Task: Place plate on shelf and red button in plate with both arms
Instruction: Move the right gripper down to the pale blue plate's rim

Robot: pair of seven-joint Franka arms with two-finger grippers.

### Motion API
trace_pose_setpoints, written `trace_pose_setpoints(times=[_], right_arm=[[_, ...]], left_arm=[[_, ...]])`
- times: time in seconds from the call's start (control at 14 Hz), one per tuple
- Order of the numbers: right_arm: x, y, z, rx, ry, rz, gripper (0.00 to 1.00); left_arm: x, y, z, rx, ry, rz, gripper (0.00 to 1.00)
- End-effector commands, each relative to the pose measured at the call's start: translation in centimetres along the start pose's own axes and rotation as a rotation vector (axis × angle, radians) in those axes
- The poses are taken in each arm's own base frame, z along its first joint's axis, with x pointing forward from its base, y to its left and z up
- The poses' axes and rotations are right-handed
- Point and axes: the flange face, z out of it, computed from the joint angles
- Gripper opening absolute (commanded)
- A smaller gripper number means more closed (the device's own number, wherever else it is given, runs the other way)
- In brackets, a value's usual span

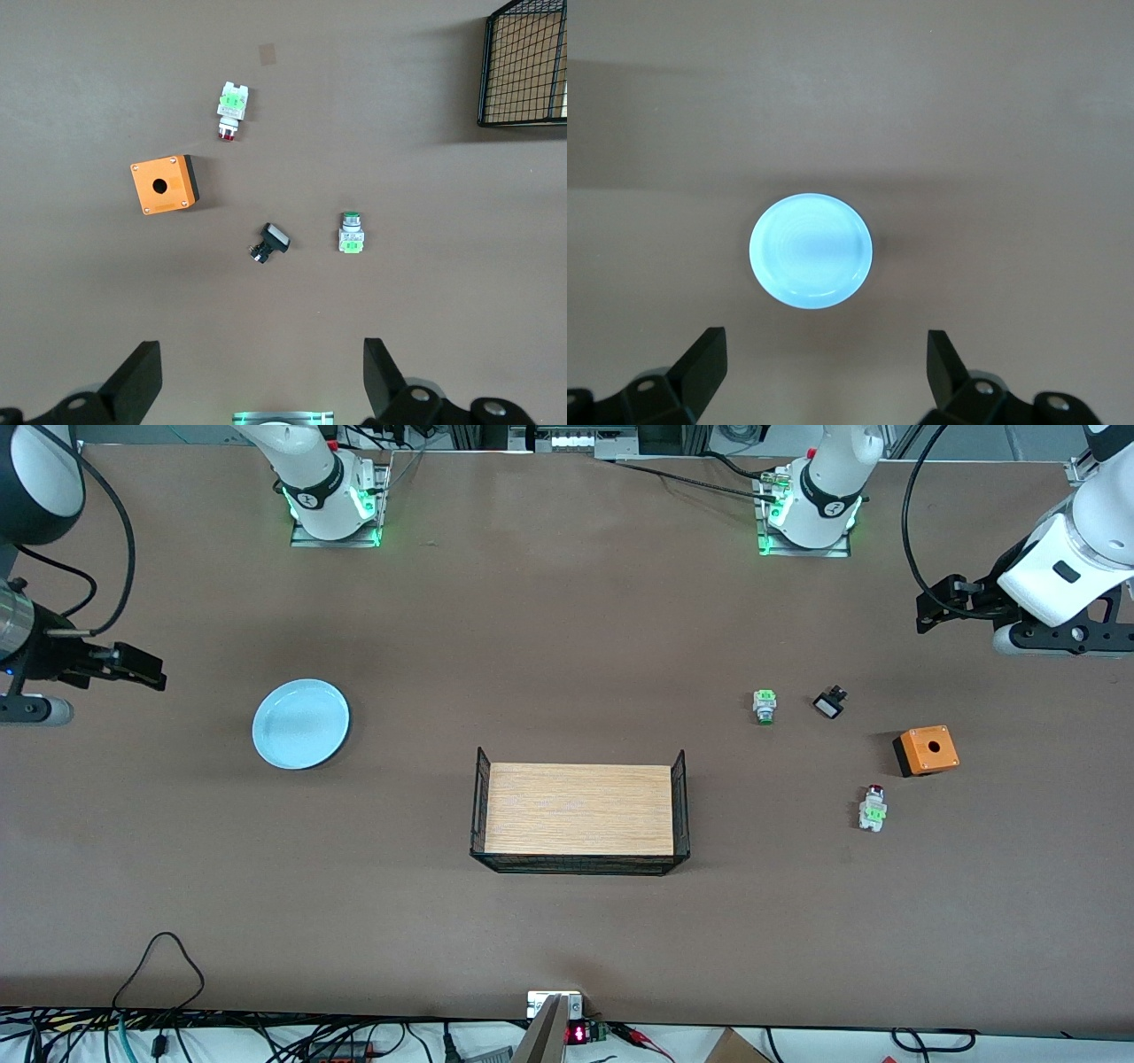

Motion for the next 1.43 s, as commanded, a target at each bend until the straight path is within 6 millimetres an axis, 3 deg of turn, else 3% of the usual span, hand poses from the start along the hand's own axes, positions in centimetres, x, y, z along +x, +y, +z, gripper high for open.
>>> trace_pose_setpoints(times=[0.0,0.07,0.5,0.86,1.07,1.36], right_arm=[[0.8,0.2,4.3,0.014,-0.002,0.003,1.0],[0.7,0.4,6.3,0.016,-0.013,0.005,1.0],[1.0,2.0,11.2,0.018,-0.008,0.035,1.0],[0.5,1.4,16.6,0.015,-0.011,0.024,1.0],[0.4,1.2,19.2,0.013,-0.015,-0.035,1.0],[-0.7,2.8,22.4,0.018,-0.017,-0.125,1.0]], left_arm=[[0.2,-0.4,-0.6,0.027,-0.004,-0.004,1.0],[0.2,-0.4,-0.6,0.027,-0.004,-0.004,1.0],[0.2,-0.4,-0.6,0.027,-0.004,-0.004,1.0],[0.2,-0.5,-0.5,0.025,-0.007,-0.005,1.0],[0.2,-0.6,-0.6,0.025,-0.006,-0.006,1.0],[0.2,-0.6,-0.5,0.025,-0.013,-0.007,1.0]])
